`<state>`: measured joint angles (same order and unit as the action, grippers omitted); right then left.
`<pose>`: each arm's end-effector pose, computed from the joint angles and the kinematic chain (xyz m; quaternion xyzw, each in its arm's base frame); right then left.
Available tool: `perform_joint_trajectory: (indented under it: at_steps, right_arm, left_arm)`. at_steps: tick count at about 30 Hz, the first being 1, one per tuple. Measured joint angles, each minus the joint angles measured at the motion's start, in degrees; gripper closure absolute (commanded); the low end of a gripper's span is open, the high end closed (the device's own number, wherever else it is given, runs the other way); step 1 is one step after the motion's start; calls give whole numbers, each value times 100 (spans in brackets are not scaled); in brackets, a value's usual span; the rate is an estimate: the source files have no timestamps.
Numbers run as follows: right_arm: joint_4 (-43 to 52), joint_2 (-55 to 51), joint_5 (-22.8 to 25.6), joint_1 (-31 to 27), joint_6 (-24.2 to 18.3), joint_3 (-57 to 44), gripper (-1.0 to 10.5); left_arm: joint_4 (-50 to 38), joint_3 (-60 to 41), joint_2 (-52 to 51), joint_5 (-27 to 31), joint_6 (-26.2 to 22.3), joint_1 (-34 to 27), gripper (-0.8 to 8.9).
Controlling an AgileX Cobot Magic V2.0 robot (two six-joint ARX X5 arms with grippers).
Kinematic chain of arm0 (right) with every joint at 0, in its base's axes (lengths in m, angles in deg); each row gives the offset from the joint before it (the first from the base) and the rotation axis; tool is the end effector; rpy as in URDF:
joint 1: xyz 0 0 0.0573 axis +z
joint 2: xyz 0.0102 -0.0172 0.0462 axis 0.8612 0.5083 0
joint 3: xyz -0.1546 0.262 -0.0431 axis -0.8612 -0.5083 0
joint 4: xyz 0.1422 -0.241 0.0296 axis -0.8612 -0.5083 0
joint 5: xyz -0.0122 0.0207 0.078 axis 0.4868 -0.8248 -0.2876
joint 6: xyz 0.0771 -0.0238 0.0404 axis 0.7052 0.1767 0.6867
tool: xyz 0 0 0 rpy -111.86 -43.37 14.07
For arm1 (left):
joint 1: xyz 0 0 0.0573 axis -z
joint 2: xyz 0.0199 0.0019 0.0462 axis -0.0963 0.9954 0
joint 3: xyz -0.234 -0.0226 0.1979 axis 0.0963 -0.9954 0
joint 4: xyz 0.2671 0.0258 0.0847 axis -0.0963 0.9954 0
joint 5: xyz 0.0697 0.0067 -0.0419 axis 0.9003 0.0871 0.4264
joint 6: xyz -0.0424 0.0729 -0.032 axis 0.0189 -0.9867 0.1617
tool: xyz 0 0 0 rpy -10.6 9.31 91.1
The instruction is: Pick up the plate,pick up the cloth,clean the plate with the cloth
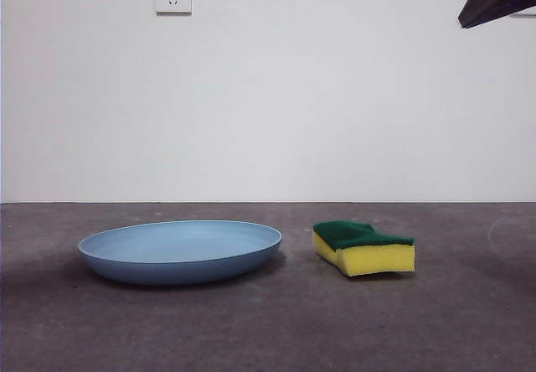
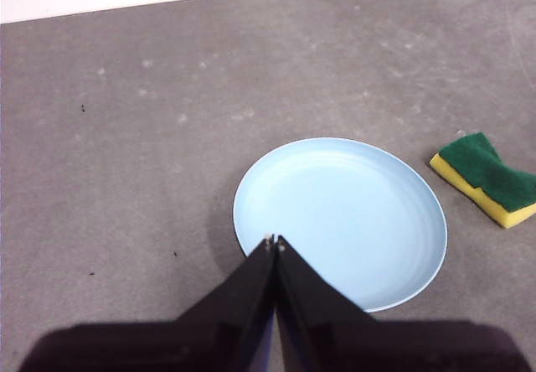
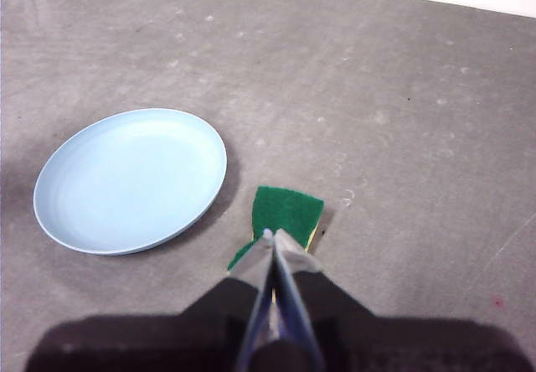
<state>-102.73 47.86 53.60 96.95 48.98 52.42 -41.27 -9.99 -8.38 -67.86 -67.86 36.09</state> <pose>0.1598 0.1066 0.2910 -0.0542 0.2054 0.2303 0.9496 0.1455 -0.0675 0.2811 0.0185 0.2121 -0.1458 0.9661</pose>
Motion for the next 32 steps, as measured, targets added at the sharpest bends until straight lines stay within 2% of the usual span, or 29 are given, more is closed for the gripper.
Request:
perform_joint_trajectory:
  at_steps: [5,9,14,18,22,27,32]
  right_arm:
    - [2,0,0,0,0,0,945]
    - [4,0,0,0,0,0,945]
    - [4,0,0,0,0,0,945]
    - [4,0,0,0,0,0,945]
    - [4,0,0,0,0,0,945]
    - [4,0,2,0,0,0,945]
    - [4,0,0,0,0,0,945]
  left_arm:
    - [0,0,44,4,-7,0,815]
    - [-13,-4,-79,0,-393,-52,815]
    - [-662,-149,-562,-92,-772,-654,815]
    - [-1307,-774,-1060,-415,-835,-1314,815]
    - [-1600,-1652,-1633,-728,-863,-1875,815]
    - [-1714,-2522,-2280,-903,-861,-2295,815]
    - [-1722,-3058,-2741,-907,-861,-2465,815]
